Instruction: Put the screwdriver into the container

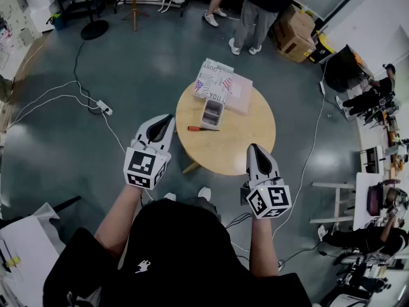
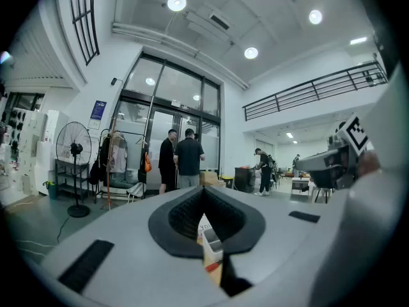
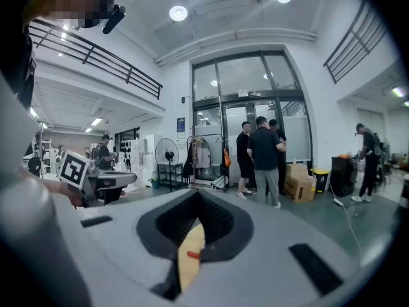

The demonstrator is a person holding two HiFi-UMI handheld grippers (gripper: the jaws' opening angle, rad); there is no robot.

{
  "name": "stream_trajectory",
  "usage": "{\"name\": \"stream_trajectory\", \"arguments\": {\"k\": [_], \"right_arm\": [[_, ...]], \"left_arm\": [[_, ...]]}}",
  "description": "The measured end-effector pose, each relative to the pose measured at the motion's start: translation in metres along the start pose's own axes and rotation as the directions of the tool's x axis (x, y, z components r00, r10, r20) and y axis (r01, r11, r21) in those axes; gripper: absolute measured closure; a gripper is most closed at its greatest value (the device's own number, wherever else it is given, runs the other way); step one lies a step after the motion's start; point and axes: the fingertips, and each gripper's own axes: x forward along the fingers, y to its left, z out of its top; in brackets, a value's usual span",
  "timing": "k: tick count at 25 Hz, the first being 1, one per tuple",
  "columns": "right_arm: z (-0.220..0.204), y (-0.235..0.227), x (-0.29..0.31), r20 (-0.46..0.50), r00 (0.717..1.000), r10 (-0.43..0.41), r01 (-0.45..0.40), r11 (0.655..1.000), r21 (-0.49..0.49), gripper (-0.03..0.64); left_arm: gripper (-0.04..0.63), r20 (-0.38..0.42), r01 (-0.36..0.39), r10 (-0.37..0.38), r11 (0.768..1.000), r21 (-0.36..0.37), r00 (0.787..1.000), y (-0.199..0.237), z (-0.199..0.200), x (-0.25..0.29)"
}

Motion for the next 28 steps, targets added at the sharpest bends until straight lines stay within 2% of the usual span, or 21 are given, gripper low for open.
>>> {"name": "stream_trajectory", "arguments": {"k": [5, 17, 25, 28], "right_arm": [[0.006, 0.004, 0.001, 0.016, 1.000, 0.013, -0.013, 1.000, 0.026, 0.615], [-0.001, 0.012, 0.006, 0.000, 0.999, 0.035, -0.035, 0.999, 0.031, 0.615], [-0.019, 0.016, 0.006, -0.056, 0.997, 0.058, -0.057, 0.998, 0.033, 0.614], [-0.022, 0.011, 0.013, -0.067, 0.995, 0.074, -0.071, 0.997, 0.042, 0.614]], "left_arm": [[0.592, -0.007, -0.002, 0.002, 1.000, 0.007, 1.000, 0.002, 0.005, 0.001], [0.594, -0.032, -0.012, 0.011, 0.999, -0.051, 0.999, 0.010, -0.007, 0.000], [0.594, -0.082, -0.014, 0.008, 0.998, -0.067, 0.997, 0.004, -0.032, -0.001], [0.592, -0.096, -0.019, 0.014, 0.998, -0.052, 0.995, 0.003, -0.037, 0.002]]}}
